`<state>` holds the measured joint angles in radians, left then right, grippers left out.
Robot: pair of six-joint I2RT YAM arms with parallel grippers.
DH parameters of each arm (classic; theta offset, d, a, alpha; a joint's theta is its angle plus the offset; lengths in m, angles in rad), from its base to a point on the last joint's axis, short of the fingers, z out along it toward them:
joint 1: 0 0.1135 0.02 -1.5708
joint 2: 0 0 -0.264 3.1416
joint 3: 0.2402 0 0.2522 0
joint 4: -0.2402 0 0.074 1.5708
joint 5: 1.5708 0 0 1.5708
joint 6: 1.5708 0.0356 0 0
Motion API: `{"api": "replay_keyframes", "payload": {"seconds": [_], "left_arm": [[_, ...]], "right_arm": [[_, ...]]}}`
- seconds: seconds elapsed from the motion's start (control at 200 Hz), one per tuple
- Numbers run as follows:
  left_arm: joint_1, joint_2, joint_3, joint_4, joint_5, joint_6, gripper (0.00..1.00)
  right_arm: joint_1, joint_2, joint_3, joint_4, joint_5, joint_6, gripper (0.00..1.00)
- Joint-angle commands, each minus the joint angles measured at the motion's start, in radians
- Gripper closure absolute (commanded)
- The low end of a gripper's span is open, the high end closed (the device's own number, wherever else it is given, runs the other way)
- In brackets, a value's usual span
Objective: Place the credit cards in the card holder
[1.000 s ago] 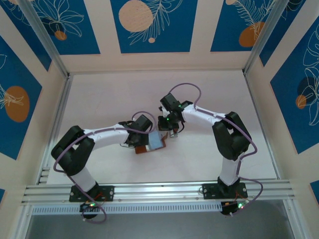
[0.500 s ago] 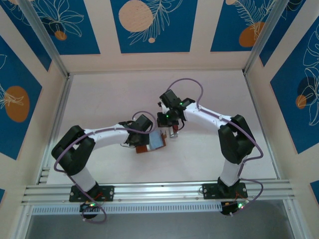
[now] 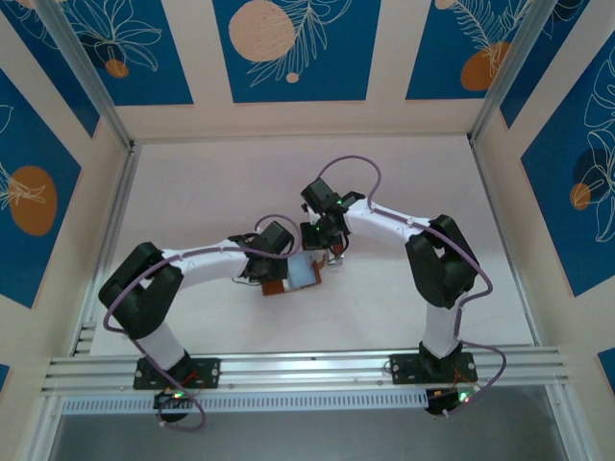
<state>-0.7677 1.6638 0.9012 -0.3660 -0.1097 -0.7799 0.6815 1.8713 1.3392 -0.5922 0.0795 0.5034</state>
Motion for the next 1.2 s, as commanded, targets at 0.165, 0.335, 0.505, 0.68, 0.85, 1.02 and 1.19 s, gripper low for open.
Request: {"api": "replay_keyframes", "payload": {"seconds": [0.165, 0.335, 0.505, 0.68, 0.85, 1.02, 1.19], "left_arm": [[0.004, 0.030, -0.036, -0.007, 0.031, -0.002, 0.97], [0.004, 0.037, -0.033, -0.003, 0.035, -0.001, 0.97], [0.003, 0.038, -0.026, 0.001, 0.039, 0.002, 0.97], [0.004, 0.023, -0.028, 0.003, 0.035, 0.008, 0.91], [0.003, -0.021, -0.042, 0.002, 0.016, 0.027, 0.80], [-0.011, -0.101, -0.058, 0.012, -0.007, 0.059, 0.68], [-0.056, -0.104, -0.026, -0.006, -0.015, 0.133, 0.60]], "right_arm": [[0.020, 0.074, 0.003, -0.011, -0.016, 0.001, 1.00], [0.016, 0.103, 0.000, 0.008, -0.083, 0.012, 1.00], [-0.009, 0.117, -0.018, 0.067, -0.233, 0.045, 1.00], [-0.034, 0.147, -0.032, 0.101, -0.313, 0.073, 1.00], [-0.054, 0.177, -0.040, 0.114, -0.332, 0.088, 1.00], [-0.071, 0.203, -0.042, 0.117, -0.349, 0.104, 1.00], [-0.073, 0.222, -0.034, 0.109, -0.356, 0.107, 1.00]]}}
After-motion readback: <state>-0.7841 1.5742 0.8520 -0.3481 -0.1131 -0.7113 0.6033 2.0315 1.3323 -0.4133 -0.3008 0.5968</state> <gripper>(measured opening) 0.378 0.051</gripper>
